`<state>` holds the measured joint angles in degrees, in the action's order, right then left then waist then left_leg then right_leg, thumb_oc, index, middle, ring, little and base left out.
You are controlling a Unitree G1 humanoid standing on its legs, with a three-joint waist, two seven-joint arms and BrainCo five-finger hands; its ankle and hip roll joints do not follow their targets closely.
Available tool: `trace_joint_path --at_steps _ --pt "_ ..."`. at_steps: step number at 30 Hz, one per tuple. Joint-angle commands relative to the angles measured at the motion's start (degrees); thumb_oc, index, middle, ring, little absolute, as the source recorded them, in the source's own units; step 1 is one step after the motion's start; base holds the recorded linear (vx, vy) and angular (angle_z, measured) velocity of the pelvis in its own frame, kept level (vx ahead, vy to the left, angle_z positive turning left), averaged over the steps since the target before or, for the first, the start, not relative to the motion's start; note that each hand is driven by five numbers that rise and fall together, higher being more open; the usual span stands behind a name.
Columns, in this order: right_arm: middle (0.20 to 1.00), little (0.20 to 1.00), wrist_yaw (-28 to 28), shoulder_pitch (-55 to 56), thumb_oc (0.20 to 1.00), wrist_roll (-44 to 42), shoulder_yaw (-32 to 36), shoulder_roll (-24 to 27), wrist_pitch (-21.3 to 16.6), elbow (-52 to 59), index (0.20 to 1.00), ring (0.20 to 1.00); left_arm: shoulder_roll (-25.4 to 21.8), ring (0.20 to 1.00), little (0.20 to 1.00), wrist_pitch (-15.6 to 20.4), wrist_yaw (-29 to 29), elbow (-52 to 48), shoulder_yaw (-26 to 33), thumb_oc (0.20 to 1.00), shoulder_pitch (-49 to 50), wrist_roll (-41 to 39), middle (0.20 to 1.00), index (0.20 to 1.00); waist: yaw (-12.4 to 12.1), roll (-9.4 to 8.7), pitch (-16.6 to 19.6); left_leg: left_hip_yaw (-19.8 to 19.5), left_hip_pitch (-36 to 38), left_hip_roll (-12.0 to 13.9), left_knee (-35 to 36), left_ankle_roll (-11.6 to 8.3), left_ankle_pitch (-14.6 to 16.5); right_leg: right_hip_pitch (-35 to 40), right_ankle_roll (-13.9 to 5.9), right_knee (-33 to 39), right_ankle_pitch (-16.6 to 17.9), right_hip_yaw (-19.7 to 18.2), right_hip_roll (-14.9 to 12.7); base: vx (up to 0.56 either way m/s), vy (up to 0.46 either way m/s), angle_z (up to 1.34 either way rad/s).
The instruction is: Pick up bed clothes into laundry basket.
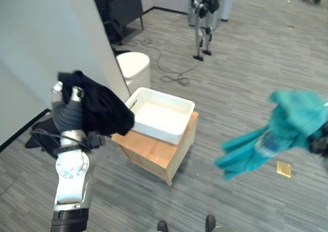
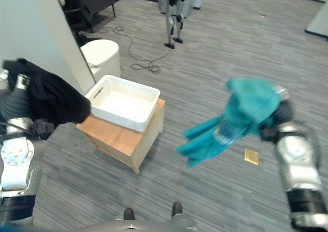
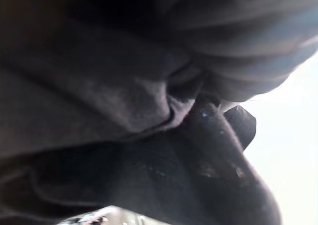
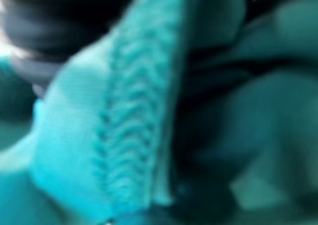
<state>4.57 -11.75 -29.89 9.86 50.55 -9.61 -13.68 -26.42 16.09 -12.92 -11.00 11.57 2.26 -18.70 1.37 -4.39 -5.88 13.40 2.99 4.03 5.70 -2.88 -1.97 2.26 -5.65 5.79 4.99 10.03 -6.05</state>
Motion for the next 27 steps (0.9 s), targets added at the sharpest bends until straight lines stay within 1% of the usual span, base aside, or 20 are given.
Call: trace_joint_path --at_steps 1,3,4,5,7,8,10,12,14,15,16,17,19,21,22,23,25,27 --pt "0.2 0.2 -1.55 -10.42 0.2 -4.88 -4.97 5.56 -1.98 -6.29 0.2 0.2 -1.45 0.2 0.2 1.38 1.89 -1.07 0.25 0.2 -0.02 -5.6 0.2 0.2 -3.12 -2.91 -0.03 -1.58 0.64 -0.06 -0.7 -0.59 1.91 0.93 -3.18 -0.79 -3.08 3.75 -1.75 -0.01 0.002 0.1" --pt "0.2 0.2 -2.66 -15.99 0.2 -5.71 -8.88 10.4 -0.93 -8.98 0.2 0.2 -1.21 0.2 0.2 0.91 2.38 -0.83 0.47 0.2 1.97 -6.95 0.2 0.2 -4.2 -3.79 -0.28 -1.65 0.59 0.05 -0.71 -0.73 2.16 0.89 -3.31 -0.79 -3.16 3.98 -1.56 0.01 0.004 0.23" --pt "0.2 0.2 -3.84 -23.36 0.2 -4.92 -14.79 15.5 0.08 -11.86 0.2 0.2 -1.34 0.2 0.2 0.76 2.34 0.21 1.15 0.2 3.15 -8.18 0.2 0.2 -5.46 -5.06 -0.5 -1.72 0.15 0.21 -0.78 -0.86 2.0 0.63 -3.34 -0.79 -3.03 4.23 -1.38 0.0 0.001 0.17" --pt "0.2 0.2 -3.89 -24.37 0.2 -5.01 -15.65 15.57 0.0 -12.28 0.2 0.2 -1.12 0.2 0.2 0.78 2.35 0.22 1.38 0.2 3.14 -8.19 0.2 0.2 -5.25 -4.94 -0.52 -1.65 -0.01 0.16 -0.7 -0.82 1.67 0.41 -3.29 -0.79 -2.79 4.17 -1.43 -0.02 -0.008 0.12" --pt "0.2 0.2 -4.2 -30.64 0.2 -3.05 -20.84 19.18 0.57 -13.62 0.2 0.2 -0.59 0.2 0.2 0.4 2.19 0.8 2.08 0.2 4.42 -7.95 0.2 0.2 -6.02 -5.89 -0.72 -1.84 -0.4 0.34 -0.73 -0.92 1.54 0.25 -3.37 -0.79 -2.65 4.51 -1.31 -0.01 -0.011 0.09" --pt "0.2 0.2 -5.58 -34.0 0.2 -1.41 -24.17 21.85 0.59 -13.43 0.2 0.2 -0.62 0.2 0.2 0.13 2.51 1.26 2.26 0.2 5.33 -7.13 0.2 0.2 -6.38 -6.36 -0.76 -1.97 -0.56 0.41 -0.74 -0.97 1.52 0.18 -3.39 -0.79 -2.65 4.66 -1.21 0.0 -0.011 0.04" --pt "0.2 0.2 -4.71 -38.56 0.2 -0.94 -26.26 24.47 0.2 -16.62 0.2 0.2 -0.76 0.2 0.2 -0.96 3.66 1.69 1.93 0.2 8.05 -4.82 0.2 0.2 -7.07 -7.05 -0.75 -2.26 -0.66 0.55 -0.88 -1.07 1.9 0.26 -3.62 -0.79 -2.92 5.18 -1.1 0.0 -0.004 0.02" --pt "0.2 0.2 -4.36 -43.97 0.2 1.5 -30.87 25.89 0.2 -20.29 0.2 0.2 -1.05 0.2 0.2 -1.48 5.63 2.3 0.67 0.2 10.37 -4.47 0.2 0.2 -7.68 -7.71 -0.75 -2.63 -1.33 0.39 -0.83 -0.99 1.44 -0.18 -3.72 -0.79 -2.57 5.53 -1.24 -0.01 0.001 0.05" --pt "0.2 0.2 -3.95 -49.23 0.2 3.18 -35.42 26.88 0.57 -23.32 0.2 0.2 -0.7 0.2 0.2 -2.18 7.49 3.73 -1.48 0.2 11.22 -6.48 0.2 0.2 -7.9 -8.13 -0.67 -2.82 -1.54 0.26 -0.84 -0.91 1.49 -0.18 -3.87 -0.79 -2.44 5.82 -1.34 0.0 0.02 0.08" --pt "0.2 0.2 -3.45 -50.97 0.2 3.5 -36.53 27.04 0.52 -24.62 0.2 0.2 -1.07 0.2 0.2 -2.41 8.0 3.54 -2.08 0.2 11.26 -6.99 0.2 0.2 -8.06 -8.34 -0.71 -2.94 -1.63 0.22 -0.83 -0.88 1.52 -0.21 -3.93 -0.79 -2.4 5.95 -1.35 0.0 0.024 0.13" --pt "0.2 0.2 -2.45 -57.01 0.2 4.27 -40.8 27.17 0.34 -28.95 0.2 0.2 -1.68 0.2 0.2 -3.06 9.34 3.97 -4.12 0.2 11.5 -7.98 0.2 0.2 -8.23 -8.64 -0.73 -3.3 -1.96 0.04 -0.83 -0.78 1.49 -0.33 -4.01 -0.79 -2.26 6.13 -1.4 -0.01 0.016 0.16" --pt "0.2 0.2 -2.48 -58.09 0.2 4.19 -41.84 27.08 0.25 -29.35 0.2 0.2 -1.51 0.2 0.2 -3.02 9.37 4.06 -4.12 0.2 11.43 -8.04 0.2 0.2 -8.13 -8.47 -0.73 -3.3 -1.99 0.01 -0.84 -0.77 1.48 -0.36 -4.02 -0.79 -2.26 6.13 -1.43 -0.01 0.017 0.15" --pt "0.2 0.2 -1.12 -62.48 0.2 5.46 -44.85 26.64 0.23 -32.85 0.2 0.2 -2.09 0.2 0.2 -3.4 10.44 3.86 -6.31 0.2 11.05 -8.65 0.2 0.2 -8.24 -8.62 -0.7 -3.62 -2.28 -0.12 -0.8 -0.68 1.44 -0.48 -4.08 -0.79 -2.25 6.34 -1.48 -0.01 0.018 0.09" --pt "0.2 0.2 0.73 -69.98 0.2 7.59 -50.42 25.43 0.08 -37.71 0.2 0.2 -2.43 0.2 0.2 -3.71 10.99 3.8 -9.05 0.2 9.81 -8.86 0.2 0.2 -8.32 -8.75 -0.77 -4.07 -2.57 -0.4 -0.76 -0.55 1.44 -0.62 -4.25 -0.79 -2.14 6.76 -1.68 0.0 0.0 0.0" --pt "0.2 0.2 0.7 -70.5 0.2 7.53 -50.93 25.39 0.06 -37.85 0.2 0.2 -2.28 0.2 0.2 -3.71 10.99 3.81 -9.05 0.2 9.78 -8.86 0.2 0.2 -8.26 -8.62 -0.79 -4.08 -2.58 -0.4 -0.76 -0.54 1.44 -0.62 -4.26 -0.79 -2.14 6.77 -1.68 0.0 0.0 0.0" --pt "0.2 0.2 1.34 -73.02 0.2 9.61 -53.13 25.3 -0.31 -37.5 0.2 0.2 -3.09 0.2 0.2 -3.7 11.23 3.64 -9.94 0.2 9.24 -8.54 0.2 0.2 -8.41 -9.05 -0.75 -4.33 -2.8 -0.54 -0.73 -0.48 1.41 -0.75 -4.37 -0.79 -1.97 6.85 -1.74 -0.01 0.006 0.05" --pt "0.2 0.2 1.75 -75.67 0.2 9.7 -54.95 24.95 -0.66 -36.66 0.2 0.2 -3.33 0.2 0.2 -3.44 11.04 3.92 -9.93 0.2 8.81 -7.53 0.2 0.2 -8.37 -8.82 -0.83 -4.39 -3.02 -0.59 -0.75 -0.44 1.4 -0.94 -4.42 -0.79 -1.96 6.87 -1.81 -0.01 0.003 0.02" --pt "0.2 0.2 2.03 -79.08 0.2 11.39 -58.24 24.47 -1.24 -35.09 0.2 0.2 -4.17 0.2 0.2 -2.81 9.79 4.92 -9.43 0.2 8.2 -6.26 0.2 0.2 -8.98 -9.42 -0.83 -4.69 -3.51 -0.76 -0.75 -0.48 1.27 -1.31 -4.44 -0.79 -1.94 7.07 -1.85 0.0 0.0 0.0"
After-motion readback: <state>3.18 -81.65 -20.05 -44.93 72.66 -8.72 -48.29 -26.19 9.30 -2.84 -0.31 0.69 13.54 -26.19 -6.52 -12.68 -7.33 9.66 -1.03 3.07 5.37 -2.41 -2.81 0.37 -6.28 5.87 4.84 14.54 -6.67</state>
